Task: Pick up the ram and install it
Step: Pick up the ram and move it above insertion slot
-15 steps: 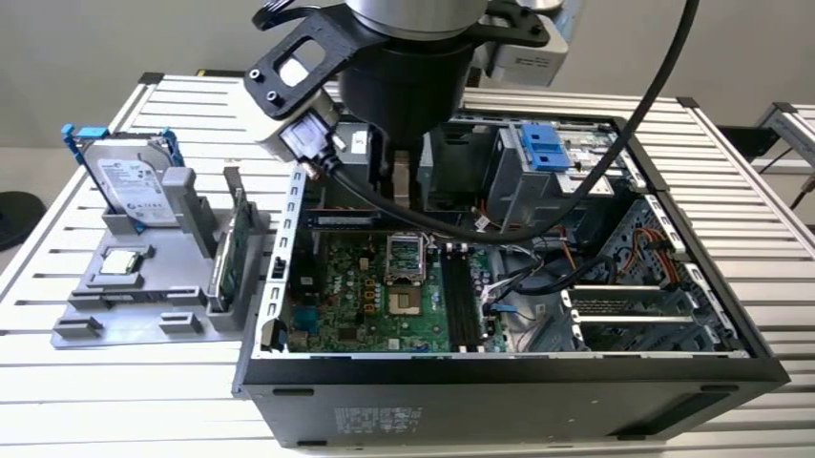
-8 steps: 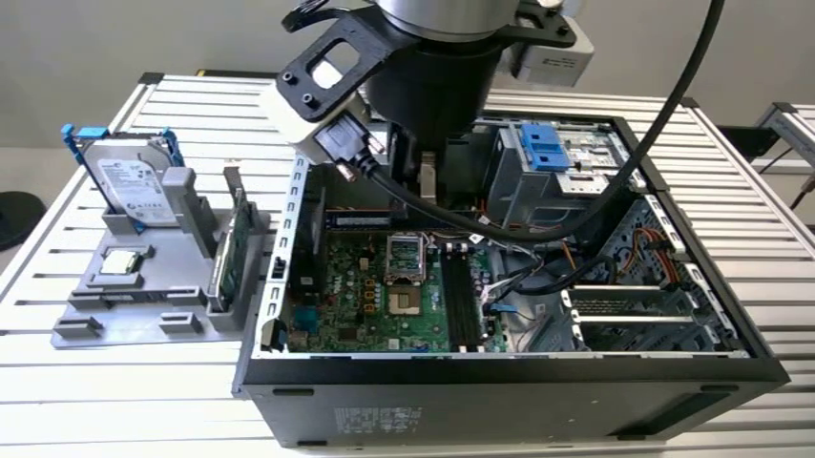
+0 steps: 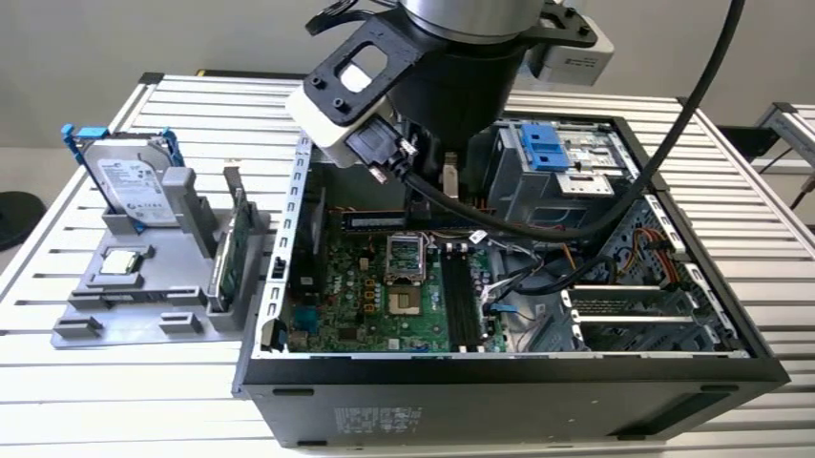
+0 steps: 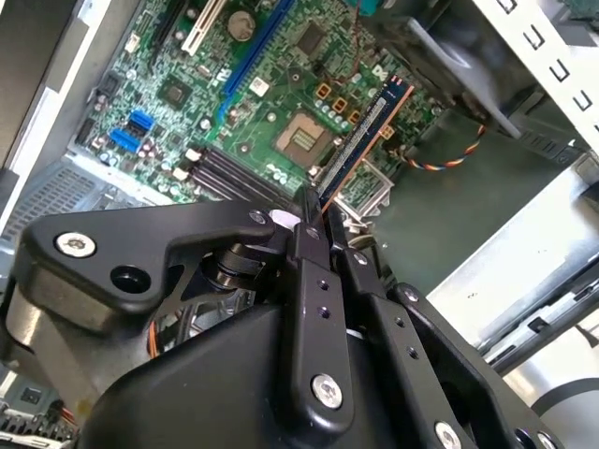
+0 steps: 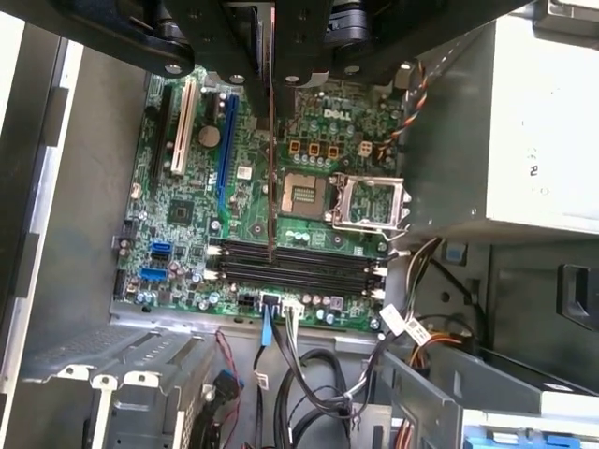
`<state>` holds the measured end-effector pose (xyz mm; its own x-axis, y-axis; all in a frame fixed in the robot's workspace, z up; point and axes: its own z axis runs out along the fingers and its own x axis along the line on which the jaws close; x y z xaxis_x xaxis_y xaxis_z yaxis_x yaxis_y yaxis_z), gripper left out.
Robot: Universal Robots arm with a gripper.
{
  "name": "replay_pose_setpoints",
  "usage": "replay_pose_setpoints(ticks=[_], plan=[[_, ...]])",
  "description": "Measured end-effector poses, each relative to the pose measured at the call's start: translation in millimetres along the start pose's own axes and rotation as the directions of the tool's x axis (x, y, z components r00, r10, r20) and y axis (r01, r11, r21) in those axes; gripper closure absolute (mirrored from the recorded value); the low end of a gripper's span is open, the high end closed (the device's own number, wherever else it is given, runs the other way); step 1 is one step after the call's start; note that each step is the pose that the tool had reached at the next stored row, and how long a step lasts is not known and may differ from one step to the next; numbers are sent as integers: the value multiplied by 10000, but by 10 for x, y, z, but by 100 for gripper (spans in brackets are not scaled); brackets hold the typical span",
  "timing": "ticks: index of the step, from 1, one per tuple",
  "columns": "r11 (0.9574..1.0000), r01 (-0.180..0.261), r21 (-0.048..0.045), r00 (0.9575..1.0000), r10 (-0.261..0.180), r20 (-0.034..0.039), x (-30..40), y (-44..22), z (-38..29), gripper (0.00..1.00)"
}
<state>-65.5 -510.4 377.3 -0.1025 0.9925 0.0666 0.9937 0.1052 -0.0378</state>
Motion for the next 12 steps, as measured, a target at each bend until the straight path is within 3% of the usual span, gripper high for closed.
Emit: replay_pose_setpoints(ticks=[6,12], plan=[[9999,146,2,9999,-146,-26,-13,81,-4,100],[9999,147,1,9999,-147,-29,-14,84,-3,100]])
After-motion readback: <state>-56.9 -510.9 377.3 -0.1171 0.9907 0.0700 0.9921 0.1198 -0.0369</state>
